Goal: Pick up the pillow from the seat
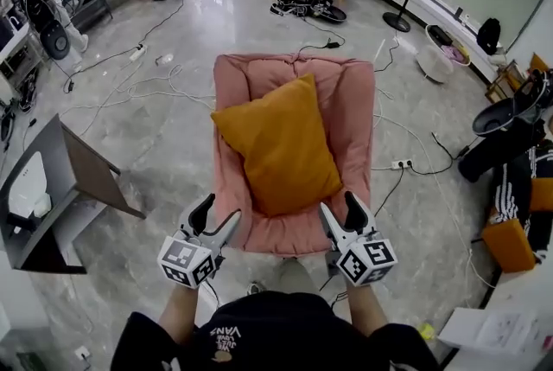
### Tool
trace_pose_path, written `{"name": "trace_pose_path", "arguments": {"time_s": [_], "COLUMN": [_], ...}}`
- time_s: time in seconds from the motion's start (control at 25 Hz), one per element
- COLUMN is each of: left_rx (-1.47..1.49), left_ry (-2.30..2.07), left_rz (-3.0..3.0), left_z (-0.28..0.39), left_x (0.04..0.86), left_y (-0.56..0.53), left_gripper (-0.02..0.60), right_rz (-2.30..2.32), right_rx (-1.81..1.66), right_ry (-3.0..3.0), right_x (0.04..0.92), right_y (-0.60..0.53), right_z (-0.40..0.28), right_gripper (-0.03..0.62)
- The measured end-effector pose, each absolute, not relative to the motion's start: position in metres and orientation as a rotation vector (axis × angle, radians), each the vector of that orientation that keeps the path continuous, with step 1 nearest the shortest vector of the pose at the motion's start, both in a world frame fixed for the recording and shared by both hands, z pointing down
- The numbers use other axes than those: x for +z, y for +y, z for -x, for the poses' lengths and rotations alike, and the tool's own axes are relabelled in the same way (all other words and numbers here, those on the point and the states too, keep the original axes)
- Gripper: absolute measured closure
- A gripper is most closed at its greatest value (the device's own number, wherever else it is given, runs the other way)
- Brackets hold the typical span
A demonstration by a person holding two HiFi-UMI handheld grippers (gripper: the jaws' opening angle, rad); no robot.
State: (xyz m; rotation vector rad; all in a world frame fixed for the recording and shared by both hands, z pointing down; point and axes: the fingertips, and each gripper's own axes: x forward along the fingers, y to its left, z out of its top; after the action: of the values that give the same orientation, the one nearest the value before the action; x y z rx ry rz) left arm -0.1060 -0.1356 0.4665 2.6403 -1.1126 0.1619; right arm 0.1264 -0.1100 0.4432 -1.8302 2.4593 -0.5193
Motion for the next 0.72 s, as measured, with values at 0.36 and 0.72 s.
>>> {"name": "trace_pose_path", "arguments": {"time_s": [0.36, 0.72], "left_rx": [0.176, 0.149], "left_ry": [-1.208, -1.306], "left_rz": [-2.534, -2.385], "left_z": [0.078, 0.070], "left_x": [0.492, 0.534], "left_y": [-0.219, -0.289], "left_gripper": [0.298, 0.298], "right_rz": [1.782, 1.755], "right_rx": [-0.541, -0.543], "right_ry": [2.567, 2.649], "right_x": [0.457, 0.479], "right_y": [-0.210, -0.296], "right_z": [-0.164, -0.186], "right_gripper": [0.312, 0.312]}}
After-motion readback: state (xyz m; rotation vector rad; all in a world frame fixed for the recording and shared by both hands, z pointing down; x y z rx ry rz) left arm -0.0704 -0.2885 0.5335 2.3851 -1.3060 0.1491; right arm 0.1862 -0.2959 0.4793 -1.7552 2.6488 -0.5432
